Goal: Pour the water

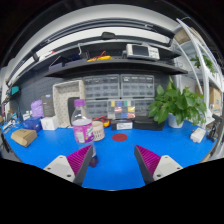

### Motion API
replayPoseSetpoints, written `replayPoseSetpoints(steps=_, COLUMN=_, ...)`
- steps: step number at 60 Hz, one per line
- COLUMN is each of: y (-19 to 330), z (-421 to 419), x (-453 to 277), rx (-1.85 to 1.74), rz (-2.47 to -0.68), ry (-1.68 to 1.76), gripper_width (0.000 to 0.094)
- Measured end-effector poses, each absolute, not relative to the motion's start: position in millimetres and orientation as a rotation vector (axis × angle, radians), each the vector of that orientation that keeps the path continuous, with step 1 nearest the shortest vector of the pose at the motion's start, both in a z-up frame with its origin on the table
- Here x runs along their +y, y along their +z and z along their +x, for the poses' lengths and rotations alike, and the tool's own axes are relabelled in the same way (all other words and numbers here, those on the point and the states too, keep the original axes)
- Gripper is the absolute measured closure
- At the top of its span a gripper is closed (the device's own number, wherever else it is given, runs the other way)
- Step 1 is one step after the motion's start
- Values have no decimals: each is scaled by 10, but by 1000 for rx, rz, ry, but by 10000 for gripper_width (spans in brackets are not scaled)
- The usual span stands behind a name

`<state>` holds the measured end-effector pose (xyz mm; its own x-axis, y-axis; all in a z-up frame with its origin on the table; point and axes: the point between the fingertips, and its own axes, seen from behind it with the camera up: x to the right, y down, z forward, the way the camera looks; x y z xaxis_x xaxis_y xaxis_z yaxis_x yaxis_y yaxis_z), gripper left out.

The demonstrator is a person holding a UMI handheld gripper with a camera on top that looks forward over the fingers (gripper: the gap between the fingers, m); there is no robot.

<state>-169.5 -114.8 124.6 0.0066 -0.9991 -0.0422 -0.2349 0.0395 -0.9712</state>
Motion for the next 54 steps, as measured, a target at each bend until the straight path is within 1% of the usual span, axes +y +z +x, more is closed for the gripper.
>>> replayPoseSetpoints(steps=8, y=1199, z=-1656, x=-667, rx=1307, rz=-1368, ry=-1032, gripper_width=74)
replayPoseSetpoints(steps=9, y=1304, z=-1566, x=-849, rx=1293, rz=-1377, ry=-1030, gripper_width=74)
replayPoseSetpoints(steps=10, y=1182, z=-1599, x=-581, rx=1287, rz=-1372, ry=-1031, gripper_width=73)
replayPoseSetpoints(steps=11, y=1161, z=-1578, x=-516, rx=1283, rz=-1374, ry=-1026, gripper_width=73)
replayPoseSetpoints(steps=17, y=1158, z=-1393, x=-245, rx=1264, rz=-1370, ry=-1000, gripper_width=70)
replayPoseSetpoints(steps=24, y=1203, z=-1130, x=-144, rx=1250, rz=-1364, ry=-1031, gripper_width=58)
replayPoseSetpoints(steps=33, y=1218, z=-824, x=-154, rx=1243, rz=-1380, ry=-1087, gripper_width=76)
replayPoseSetpoints(steps=37, y=1221, z=-718, x=-166, rx=1237, rz=-1379, ry=-1101, gripper_width=127)
replayPoseSetpoints(steps=42, y=1219, z=-612, x=-173, rx=1235, rz=-1375, ry=-1108, gripper_width=216)
replayPoseSetpoints(steps=43, y=1218, z=-594, x=-171, rx=1233, rz=-1375, ry=-1107, gripper_width=241)
replayPoseSetpoints(steps=46, y=1219, z=-558, x=-135, rx=1220, rz=-1370, ry=-1092, gripper_width=386)
replayPoseSetpoints(steps=47, y=1220, z=-548, x=-127, rx=1217, rz=-1362, ry=-1084, gripper_width=419)
replayPoseSetpoints(steps=48, y=1220, z=-545, x=-124, rx=1216, rz=-1358, ry=-1080, gripper_width=419)
replayPoseSetpoints(steps=54, y=1224, z=-536, x=-99, rx=1184, rz=-1384, ry=-1106, gripper_width=514)
